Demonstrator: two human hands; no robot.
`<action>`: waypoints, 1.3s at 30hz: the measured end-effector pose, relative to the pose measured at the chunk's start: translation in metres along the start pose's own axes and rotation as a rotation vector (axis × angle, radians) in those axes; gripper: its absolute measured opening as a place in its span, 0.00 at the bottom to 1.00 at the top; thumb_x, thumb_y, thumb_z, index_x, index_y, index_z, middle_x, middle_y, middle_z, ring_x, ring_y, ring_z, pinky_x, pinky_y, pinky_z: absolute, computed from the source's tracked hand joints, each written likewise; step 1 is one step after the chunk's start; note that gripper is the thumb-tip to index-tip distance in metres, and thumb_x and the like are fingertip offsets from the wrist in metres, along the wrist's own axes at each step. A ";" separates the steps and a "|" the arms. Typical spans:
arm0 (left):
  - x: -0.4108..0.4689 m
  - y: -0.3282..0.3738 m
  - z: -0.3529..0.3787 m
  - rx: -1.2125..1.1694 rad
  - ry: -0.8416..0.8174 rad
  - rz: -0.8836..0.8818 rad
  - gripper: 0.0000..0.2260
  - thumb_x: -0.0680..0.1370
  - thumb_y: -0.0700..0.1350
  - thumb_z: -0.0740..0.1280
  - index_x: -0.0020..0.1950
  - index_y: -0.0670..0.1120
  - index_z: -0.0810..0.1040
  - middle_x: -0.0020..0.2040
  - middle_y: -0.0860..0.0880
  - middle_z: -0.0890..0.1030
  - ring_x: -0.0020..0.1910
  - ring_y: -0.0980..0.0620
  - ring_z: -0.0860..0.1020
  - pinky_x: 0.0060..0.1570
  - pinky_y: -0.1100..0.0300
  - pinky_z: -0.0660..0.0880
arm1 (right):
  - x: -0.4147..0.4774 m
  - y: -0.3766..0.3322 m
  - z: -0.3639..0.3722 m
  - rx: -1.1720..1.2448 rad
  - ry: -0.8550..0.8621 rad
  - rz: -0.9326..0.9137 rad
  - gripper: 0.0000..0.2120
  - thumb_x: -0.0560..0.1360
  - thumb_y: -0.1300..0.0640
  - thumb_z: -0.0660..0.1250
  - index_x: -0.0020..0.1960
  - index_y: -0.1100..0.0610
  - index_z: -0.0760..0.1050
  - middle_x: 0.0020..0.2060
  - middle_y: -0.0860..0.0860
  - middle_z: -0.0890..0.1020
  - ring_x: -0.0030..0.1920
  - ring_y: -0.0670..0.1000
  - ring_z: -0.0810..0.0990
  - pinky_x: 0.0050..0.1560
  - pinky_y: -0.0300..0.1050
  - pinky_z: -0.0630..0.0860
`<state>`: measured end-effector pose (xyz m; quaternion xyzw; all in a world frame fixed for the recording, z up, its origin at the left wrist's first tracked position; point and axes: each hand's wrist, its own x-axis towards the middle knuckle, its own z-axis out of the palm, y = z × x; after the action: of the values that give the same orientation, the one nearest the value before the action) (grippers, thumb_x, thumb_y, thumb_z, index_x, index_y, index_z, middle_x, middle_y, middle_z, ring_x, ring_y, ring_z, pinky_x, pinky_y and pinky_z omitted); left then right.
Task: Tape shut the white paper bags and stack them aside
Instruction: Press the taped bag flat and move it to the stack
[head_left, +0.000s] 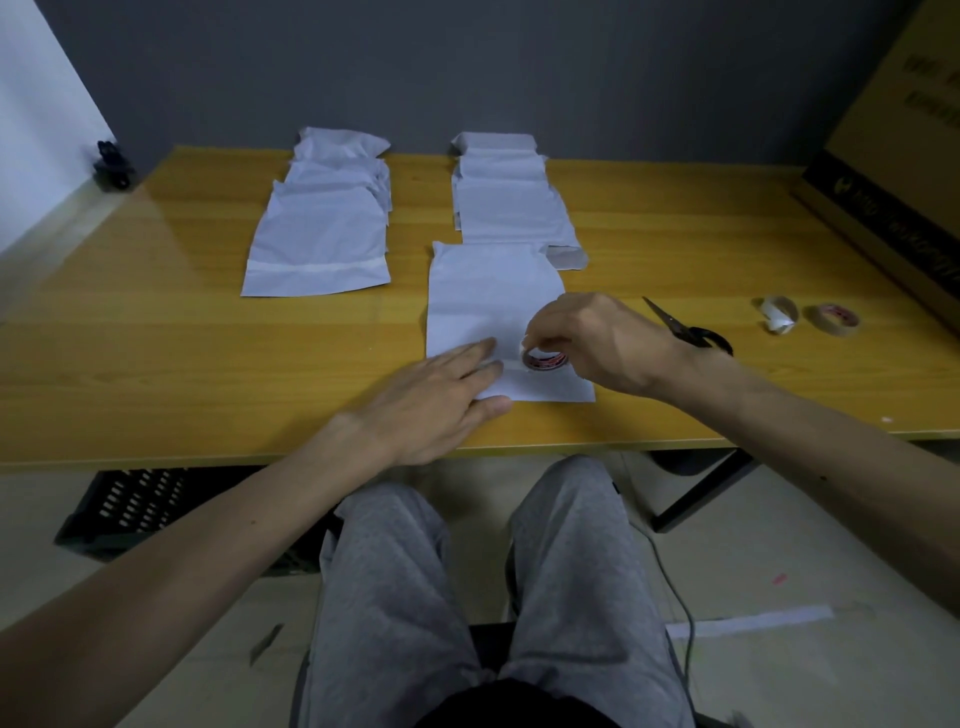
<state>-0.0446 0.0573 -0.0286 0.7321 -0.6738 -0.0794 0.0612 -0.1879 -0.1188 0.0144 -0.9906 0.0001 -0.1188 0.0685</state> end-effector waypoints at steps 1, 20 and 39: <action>0.001 0.001 0.000 0.006 0.015 0.012 0.31 0.79 0.62 0.43 0.78 0.48 0.57 0.80 0.50 0.49 0.78 0.55 0.48 0.76 0.57 0.50 | 0.001 -0.002 0.001 0.010 -0.006 0.010 0.12 0.72 0.70 0.63 0.50 0.61 0.82 0.46 0.55 0.84 0.47 0.58 0.81 0.46 0.54 0.78; 0.003 0.008 -0.003 -0.040 -0.030 -0.003 0.32 0.79 0.62 0.44 0.79 0.48 0.46 0.79 0.52 0.47 0.77 0.57 0.44 0.75 0.61 0.43 | -0.004 -0.008 0.017 0.140 0.094 0.102 0.13 0.74 0.68 0.67 0.56 0.61 0.81 0.53 0.58 0.80 0.51 0.56 0.80 0.51 0.36 0.71; 0.005 0.006 0.008 -0.142 -0.028 -0.004 0.34 0.78 0.65 0.43 0.80 0.49 0.47 0.80 0.50 0.50 0.77 0.57 0.47 0.75 0.62 0.44 | -0.017 -0.012 0.025 0.267 0.274 0.240 0.11 0.76 0.61 0.68 0.58 0.61 0.79 0.44 0.55 0.81 0.42 0.53 0.79 0.44 0.48 0.75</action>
<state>-0.0515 0.0517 -0.0352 0.7260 -0.6659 -0.1374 0.1034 -0.1987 -0.1036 -0.0123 -0.9402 0.1117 -0.2421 0.2121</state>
